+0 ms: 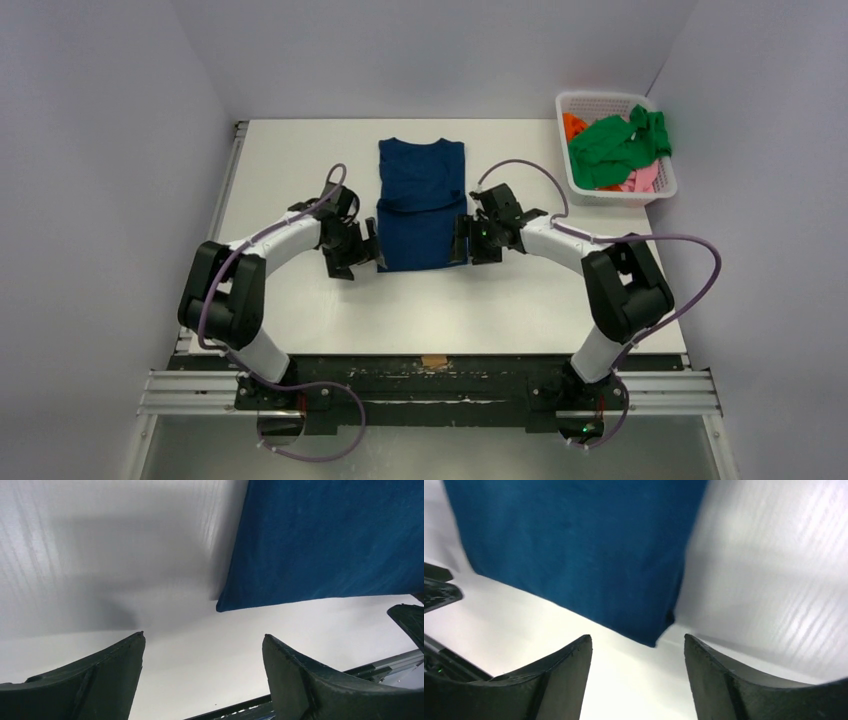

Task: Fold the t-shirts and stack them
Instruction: Grab one side of the 2/3 rectangular tshirt with both arms

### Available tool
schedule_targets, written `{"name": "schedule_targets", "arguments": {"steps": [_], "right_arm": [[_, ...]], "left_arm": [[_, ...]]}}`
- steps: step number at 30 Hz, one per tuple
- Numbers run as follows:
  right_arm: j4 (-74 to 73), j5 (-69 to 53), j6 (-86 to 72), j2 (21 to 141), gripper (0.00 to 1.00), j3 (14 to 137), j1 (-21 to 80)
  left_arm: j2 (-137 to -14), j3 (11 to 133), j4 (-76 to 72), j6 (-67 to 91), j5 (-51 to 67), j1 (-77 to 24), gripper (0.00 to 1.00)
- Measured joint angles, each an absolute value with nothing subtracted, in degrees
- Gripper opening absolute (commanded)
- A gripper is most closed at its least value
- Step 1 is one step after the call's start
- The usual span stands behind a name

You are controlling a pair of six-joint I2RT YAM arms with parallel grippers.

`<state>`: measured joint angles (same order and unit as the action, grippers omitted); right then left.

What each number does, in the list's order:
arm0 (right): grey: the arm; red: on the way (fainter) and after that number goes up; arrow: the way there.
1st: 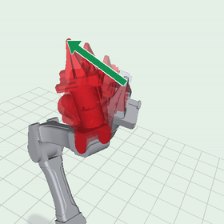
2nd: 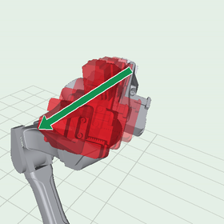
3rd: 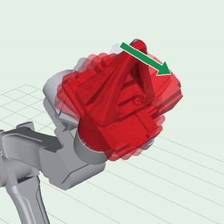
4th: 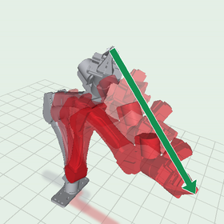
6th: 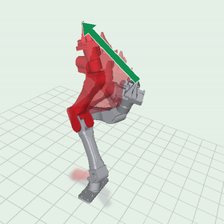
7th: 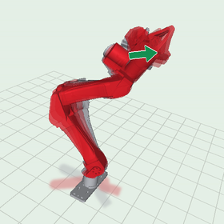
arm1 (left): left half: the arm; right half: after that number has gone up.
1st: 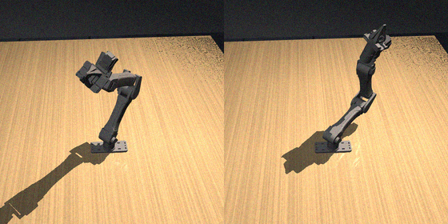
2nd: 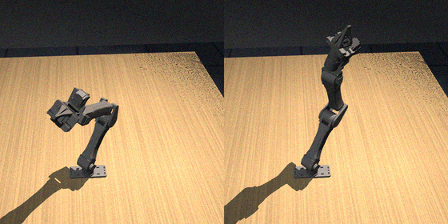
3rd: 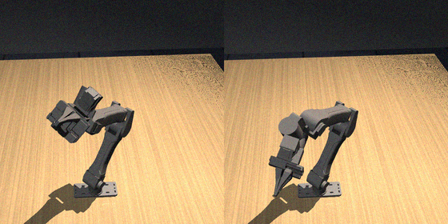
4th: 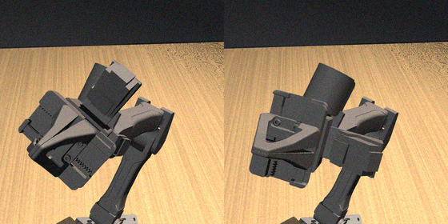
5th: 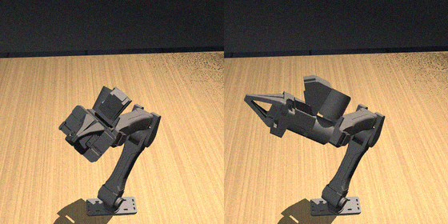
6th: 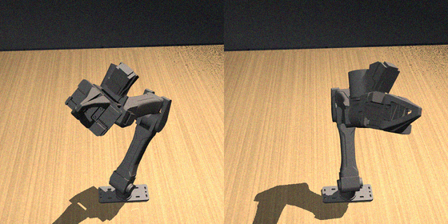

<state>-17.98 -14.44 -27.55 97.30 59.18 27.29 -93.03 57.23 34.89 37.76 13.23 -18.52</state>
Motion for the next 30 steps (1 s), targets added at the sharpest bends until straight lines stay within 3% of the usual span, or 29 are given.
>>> {"name": "schedule_targets", "arguments": {"steps": [8, 15, 19, 22, 23, 24, 30], "right_arm": [[-12.1, -11.8, -32.3, 97.1, 0.37, 53.7, 26.6], [-5.5, -13.8, -35.5, 97.3, 0.33, 50.7, 26.6], [-2.6, -15.6, -36.4, 98.5, 0.21, 50.5, 26.6], [-1.6, -16.1, -36.8, 99.3, 0.01, 50.5, 26.6], [-1.5, -16.2, -36.8, 99.4, 0.00, 50.5, 26.6], [-1.6, -16.2, -37.1, 99.7, 0.00, 50.5, 26.6], [-0.2, -17.7, -36.8, 98.8, 0.00, 48.9, 26.6]], "left_arm": [[-97.3, 58.5, 32.6, 38.4, 12.2, -21.8, 0.66], [-99.5, 60.8, 32.6, 38.7, 10.0, -21.8, 0.51], [-101.2, 62.3, 32.3, 39.0, 9.8, -21.9, 0.43], [-102.3, 63.2, 31.7, 39.4, 9.7, -22.5, 0.23], [-102.8, 63.5, 31.5, 39.6, 9.7, -22.7, 0.06], [-103.8, 64.4, 31.1, 39.6, 9.7, -22.9, 0.00], [-105.2, 65.5, 29.9, 39.9, 10.3, -23.6, 0.00]]}}
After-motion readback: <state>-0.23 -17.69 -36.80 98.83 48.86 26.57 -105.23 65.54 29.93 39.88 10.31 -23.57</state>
